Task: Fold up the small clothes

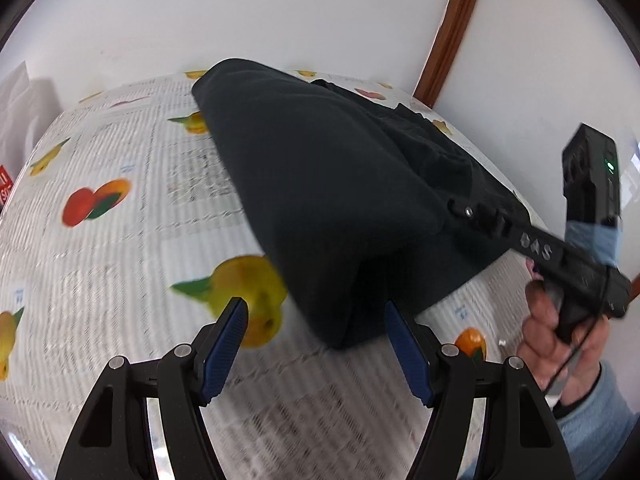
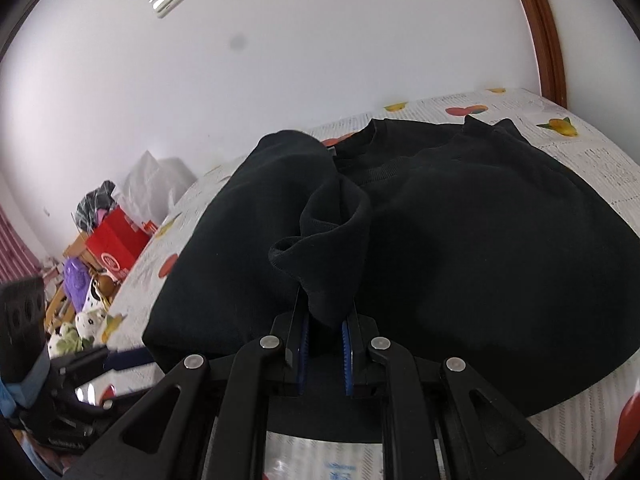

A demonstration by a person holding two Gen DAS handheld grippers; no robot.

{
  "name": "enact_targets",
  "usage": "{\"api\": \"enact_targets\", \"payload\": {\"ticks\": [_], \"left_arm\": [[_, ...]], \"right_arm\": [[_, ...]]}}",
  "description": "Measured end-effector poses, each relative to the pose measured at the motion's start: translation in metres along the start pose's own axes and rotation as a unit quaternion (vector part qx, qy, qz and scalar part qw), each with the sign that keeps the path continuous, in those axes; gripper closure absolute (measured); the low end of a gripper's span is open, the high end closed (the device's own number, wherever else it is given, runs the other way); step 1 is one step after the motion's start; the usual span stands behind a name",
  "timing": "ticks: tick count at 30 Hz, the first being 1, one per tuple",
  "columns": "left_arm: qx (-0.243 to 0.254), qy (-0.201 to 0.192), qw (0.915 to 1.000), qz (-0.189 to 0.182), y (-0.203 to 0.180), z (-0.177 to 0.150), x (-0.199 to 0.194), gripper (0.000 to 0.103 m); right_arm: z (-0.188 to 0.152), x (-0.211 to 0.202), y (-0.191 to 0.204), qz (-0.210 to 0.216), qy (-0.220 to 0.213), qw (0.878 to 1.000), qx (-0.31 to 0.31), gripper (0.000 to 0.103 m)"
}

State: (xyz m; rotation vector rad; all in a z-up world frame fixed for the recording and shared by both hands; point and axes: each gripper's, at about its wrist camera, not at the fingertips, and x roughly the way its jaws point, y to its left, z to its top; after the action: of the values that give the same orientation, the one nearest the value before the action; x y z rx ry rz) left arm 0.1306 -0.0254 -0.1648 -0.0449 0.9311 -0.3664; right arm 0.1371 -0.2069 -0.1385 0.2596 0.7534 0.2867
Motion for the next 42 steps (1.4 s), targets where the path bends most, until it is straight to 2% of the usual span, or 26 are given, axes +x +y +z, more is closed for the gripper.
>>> {"api": "enact_targets", "payload": {"ticks": [2,4,5,7,10,11,14,15,16,17,20,25,32,36,38,40,42], "left_arm": [[-0.004,-0.006,0.9999,0.012,-0.003,0.004,0.004,0.035],[-0.004,-0.012,0.9995,0.028,-0.004,0.007,0.009,0.037],[-0.005,-0.014,0.9995,0.029,-0.005,0.007,0.01,0.042],[-0.013,-0.006,0.9997,0.017,-0.003,0.007,0.015,0.043],[-0.025,0.001,0.9997,0.005,-0.002,0.006,0.023,0.043],[-0.024,0.001,0.9997,0.01,-0.003,0.006,0.026,0.043],[-0.018,-0.008,0.9996,0.02,-0.007,0.009,0.029,0.043],[-0.017,-0.012,0.9994,0.025,-0.008,0.01,0.029,0.047],[-0.016,-0.02,0.9993,0.026,-0.009,0.01,0.028,0.054],[-0.017,-0.026,0.999,0.032,-0.009,0.011,0.027,0.06],[-0.019,-0.035,0.9987,0.032,-0.004,0.008,0.022,0.074],[-0.032,-0.042,0.9977,0.043,0.017,0.005,0.009,0.078],[-0.074,-0.049,0.9941,0.061,0.073,-0.01,-0.016,0.078],[-0.086,-0.044,0.994,0.051,0.094,-0.024,-0.03,0.075],[-0.089,-0.042,0.9942,0.042,0.099,-0.028,-0.032,0.073],[-0.09,-0.04,0.9947,0.03,0.103,-0.035,-0.036,0.066],[-0.094,-0.041,0.9946,0.015,0.104,-0.037,-0.036,0.05]], "right_arm": [[0.0,-0.002,-0.002,0.006,0.003,1.0,-0.001,0.09],[0.003,-0.003,-0.003,0.012,0.013,1.0,-0.005,0.085],[0.006,-0.004,-0.003,0.012,0.016,1.0,-0.009,0.084],[0.012,-0.007,-0.003,0.018,0.018,1.0,-0.013,0.077],[0.02,-0.008,-0.004,0.02,0.006,1.0,-0.016,0.051],[0.023,-0.006,-0.005,0.018,0.004,1.0,-0.014,0.049],[0.032,0.009,-0.01,0.017,0.003,1.0,0.002,0.049],[0.034,0.016,-0.012,0.01,0.005,1.0,0.006,0.055],[0.035,0.022,-0.013,0.003,0.006,1.0,0.006,0.072],[0.035,0.028,-0.015,-0.004,0.01,1.0,0.002,0.079],[0.033,0.042,-0.014,-0.007,0.026,1.0,-0.009,0.083],[0.035,0.054,-0.003,0.003,0.035,0.999,-0.018,0.084],[0.03,0.081,0.045,0.03,0.052,0.997,-0.044,0.085],[0.024,0.088,0.069,0.045,0.06,0.996,-0.054,0.083],[0.023,0.084,0.076,0.049,0.061,0.995,-0.06,0.079],[0.024,0.077,0.078,0.055,0.051,0.996,-0.056,0.075],[0.026,0.076,0.078,0.063,0.051,0.996,-0.044,0.067]]}}
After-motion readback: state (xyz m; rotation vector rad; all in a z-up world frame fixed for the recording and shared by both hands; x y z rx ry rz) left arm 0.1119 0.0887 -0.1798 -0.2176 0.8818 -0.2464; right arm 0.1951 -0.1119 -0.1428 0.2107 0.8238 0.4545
